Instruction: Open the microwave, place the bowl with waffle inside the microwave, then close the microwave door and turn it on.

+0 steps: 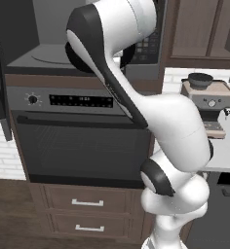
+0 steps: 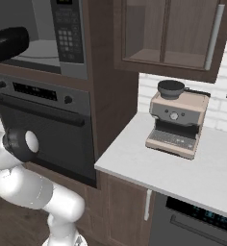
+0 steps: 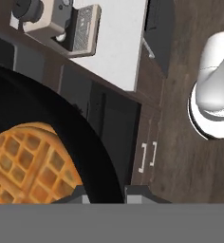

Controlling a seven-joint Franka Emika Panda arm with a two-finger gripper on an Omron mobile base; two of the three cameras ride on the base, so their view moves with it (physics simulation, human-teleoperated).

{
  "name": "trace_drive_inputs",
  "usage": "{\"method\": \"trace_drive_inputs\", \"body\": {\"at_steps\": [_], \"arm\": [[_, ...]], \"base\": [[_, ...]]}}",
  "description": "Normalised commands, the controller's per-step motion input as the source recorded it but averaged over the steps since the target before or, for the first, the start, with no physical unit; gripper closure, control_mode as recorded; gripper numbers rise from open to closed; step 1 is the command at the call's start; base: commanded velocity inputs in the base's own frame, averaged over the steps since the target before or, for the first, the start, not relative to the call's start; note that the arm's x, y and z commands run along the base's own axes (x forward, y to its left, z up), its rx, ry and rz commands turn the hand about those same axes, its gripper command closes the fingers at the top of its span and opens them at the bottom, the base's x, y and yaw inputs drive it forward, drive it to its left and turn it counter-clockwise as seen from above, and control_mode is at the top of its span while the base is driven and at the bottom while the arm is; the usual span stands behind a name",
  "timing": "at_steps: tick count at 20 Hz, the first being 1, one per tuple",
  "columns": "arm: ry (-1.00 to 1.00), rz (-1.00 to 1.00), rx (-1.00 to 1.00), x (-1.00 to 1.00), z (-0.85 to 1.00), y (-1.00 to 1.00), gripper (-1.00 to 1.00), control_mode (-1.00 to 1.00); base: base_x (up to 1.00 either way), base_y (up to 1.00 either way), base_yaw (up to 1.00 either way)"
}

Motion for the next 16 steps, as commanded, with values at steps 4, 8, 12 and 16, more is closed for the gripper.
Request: {"method": "trace_drive_inputs", "body": {"at_steps": [4,8,12,16], "arm": [[-0.06,0.00,0.00,0.10,-0.43,-0.11,1.00,-1.00],[-0.03,0.00,0.01,0.41,-0.01,-0.06,1.00,-1.00],[-0.09,0.06,0.01,0.52,-0.20,-0.19,1.00,-1.00],[-0.06,0.06,0.03,0.53,-0.27,-0.13,1.00,-1.00]], "base": [[0.00,0.00,0.00],[0.00,0.00,0.00],[0.00,0.00,0.00],[0.00,0.00,0.00]]}}
